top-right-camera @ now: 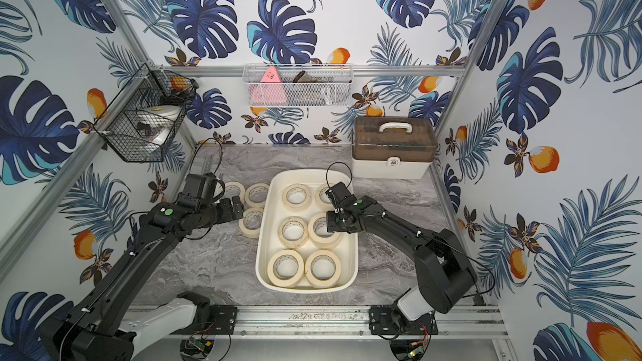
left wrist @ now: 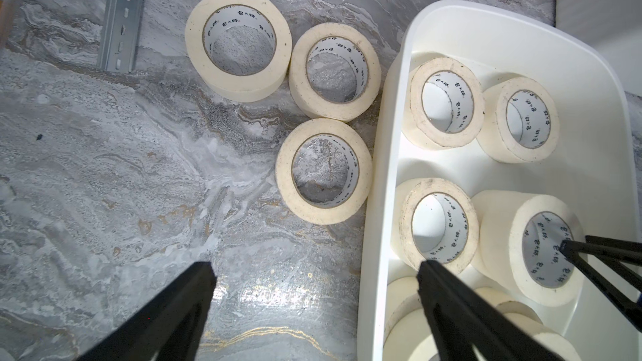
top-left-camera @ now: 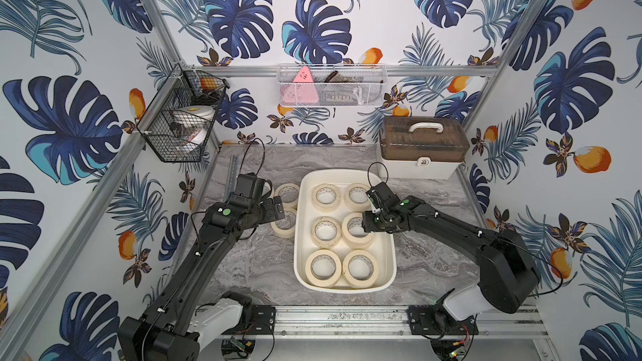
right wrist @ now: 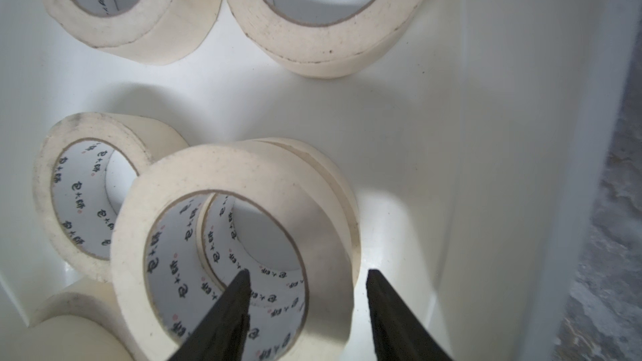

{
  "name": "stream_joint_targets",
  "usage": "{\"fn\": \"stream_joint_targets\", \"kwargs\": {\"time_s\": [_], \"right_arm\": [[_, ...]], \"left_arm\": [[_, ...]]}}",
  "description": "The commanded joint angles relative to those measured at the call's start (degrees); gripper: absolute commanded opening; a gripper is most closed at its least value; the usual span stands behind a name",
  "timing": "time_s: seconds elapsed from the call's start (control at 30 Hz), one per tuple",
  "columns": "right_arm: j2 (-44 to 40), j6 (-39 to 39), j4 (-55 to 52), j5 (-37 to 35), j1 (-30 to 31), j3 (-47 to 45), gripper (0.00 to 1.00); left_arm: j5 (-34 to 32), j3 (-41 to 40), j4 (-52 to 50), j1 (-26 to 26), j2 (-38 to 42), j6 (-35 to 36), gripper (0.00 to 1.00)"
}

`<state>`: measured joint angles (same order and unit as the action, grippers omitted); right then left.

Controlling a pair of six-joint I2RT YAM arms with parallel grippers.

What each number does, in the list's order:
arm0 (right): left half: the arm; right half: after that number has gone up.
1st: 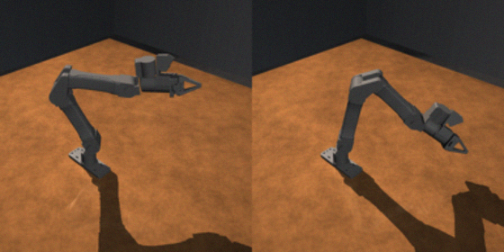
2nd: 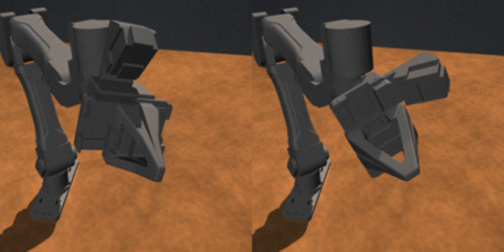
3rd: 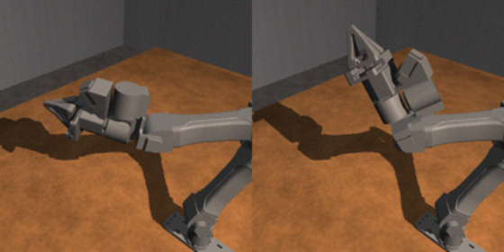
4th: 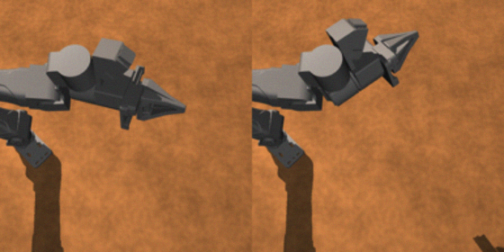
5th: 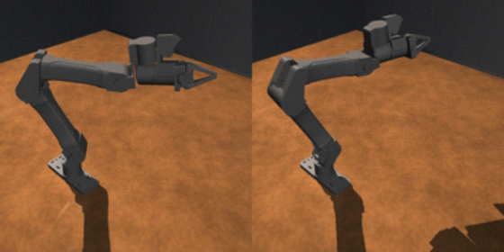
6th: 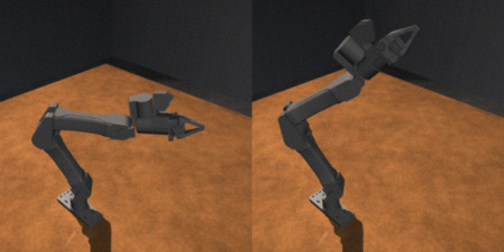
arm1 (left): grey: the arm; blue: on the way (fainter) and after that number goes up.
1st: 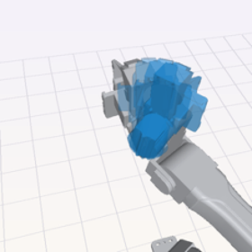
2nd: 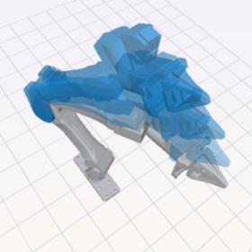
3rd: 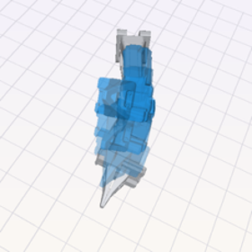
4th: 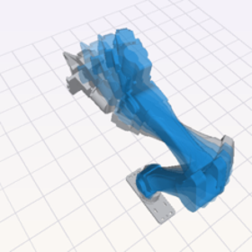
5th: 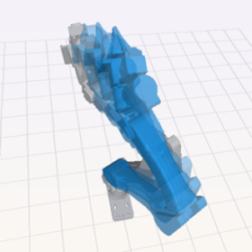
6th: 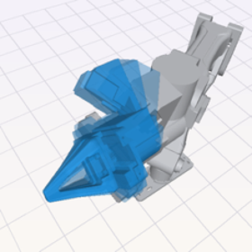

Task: Take out the art tape in the storage box
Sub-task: Pick up the art tape from the storage box.

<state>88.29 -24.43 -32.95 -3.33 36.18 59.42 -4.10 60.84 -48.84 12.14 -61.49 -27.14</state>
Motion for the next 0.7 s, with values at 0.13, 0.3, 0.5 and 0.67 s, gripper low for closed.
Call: {"fn": "stream_joint_targets", "kwargs": {"time_s": [0.13, 0.3, 0.5, 0.67], "right_arm": [[2.0, 1.7, 2.0, 0.5, -0.2, 0.6, 0.41], [4.1, 2.1, 1.1, 0.4, -0.1, 1.9, 0.27], [4.1, 2.0, -0.7, -1.3, -0.1, 3.6, 0.18], [2.6, 1.8, -3.5, -2.0, 0.0, 5.2, 0.11]], "left_arm": [[0.1, 0.6, -0.8, -0.1, -0.6, 0.9, 0.99], [-0.1, 0.7, -1.1, -0.1, -0.5, 1.0, 0.99], [-0.6, 1.2, -1.4, -0.1, 0.6, 1.3, 0.99], [-0.5, 2.0, -1.8, -0.1, 2.3, 1.7, 0.99]]}}
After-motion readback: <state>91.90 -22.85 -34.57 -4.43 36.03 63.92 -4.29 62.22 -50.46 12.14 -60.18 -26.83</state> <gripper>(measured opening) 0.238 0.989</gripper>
